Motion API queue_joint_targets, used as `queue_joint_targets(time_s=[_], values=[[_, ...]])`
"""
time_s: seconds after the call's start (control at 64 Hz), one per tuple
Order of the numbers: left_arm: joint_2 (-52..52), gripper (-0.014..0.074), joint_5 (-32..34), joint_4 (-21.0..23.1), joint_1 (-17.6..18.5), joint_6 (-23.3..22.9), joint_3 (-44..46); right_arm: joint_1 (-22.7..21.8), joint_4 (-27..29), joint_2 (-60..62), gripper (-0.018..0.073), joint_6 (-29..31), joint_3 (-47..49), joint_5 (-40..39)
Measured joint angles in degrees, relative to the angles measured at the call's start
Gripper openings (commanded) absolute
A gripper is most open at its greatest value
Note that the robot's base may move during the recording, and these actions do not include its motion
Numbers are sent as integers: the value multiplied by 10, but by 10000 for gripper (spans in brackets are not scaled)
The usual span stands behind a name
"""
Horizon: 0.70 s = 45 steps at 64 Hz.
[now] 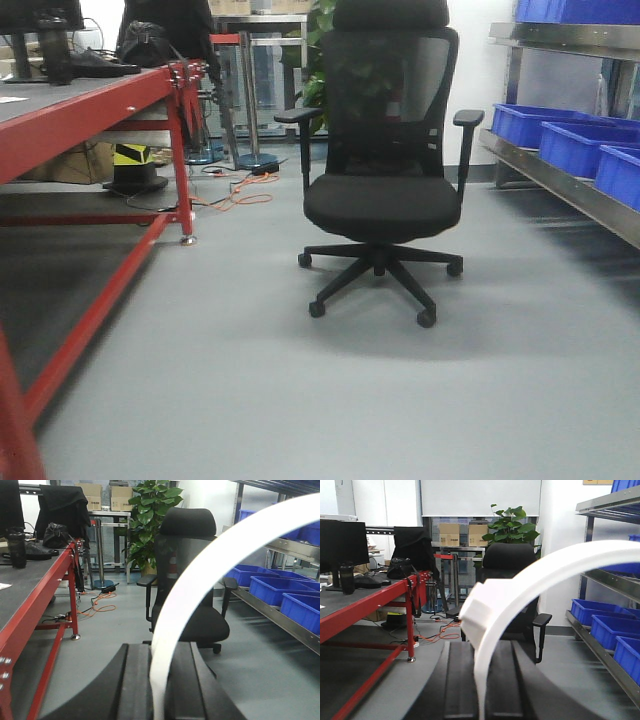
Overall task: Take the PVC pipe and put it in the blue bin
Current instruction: 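Drive the base to the shelving while holding the clamp in both grippers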
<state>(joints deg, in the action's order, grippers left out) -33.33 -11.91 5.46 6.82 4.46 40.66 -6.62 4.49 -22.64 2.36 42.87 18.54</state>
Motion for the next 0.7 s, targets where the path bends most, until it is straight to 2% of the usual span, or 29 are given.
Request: queue_joint_targets(time_s=[0.703], values=[[0, -111, 0, 0, 0, 0, 0, 0, 0, 0, -167, 0, 0, 0]])
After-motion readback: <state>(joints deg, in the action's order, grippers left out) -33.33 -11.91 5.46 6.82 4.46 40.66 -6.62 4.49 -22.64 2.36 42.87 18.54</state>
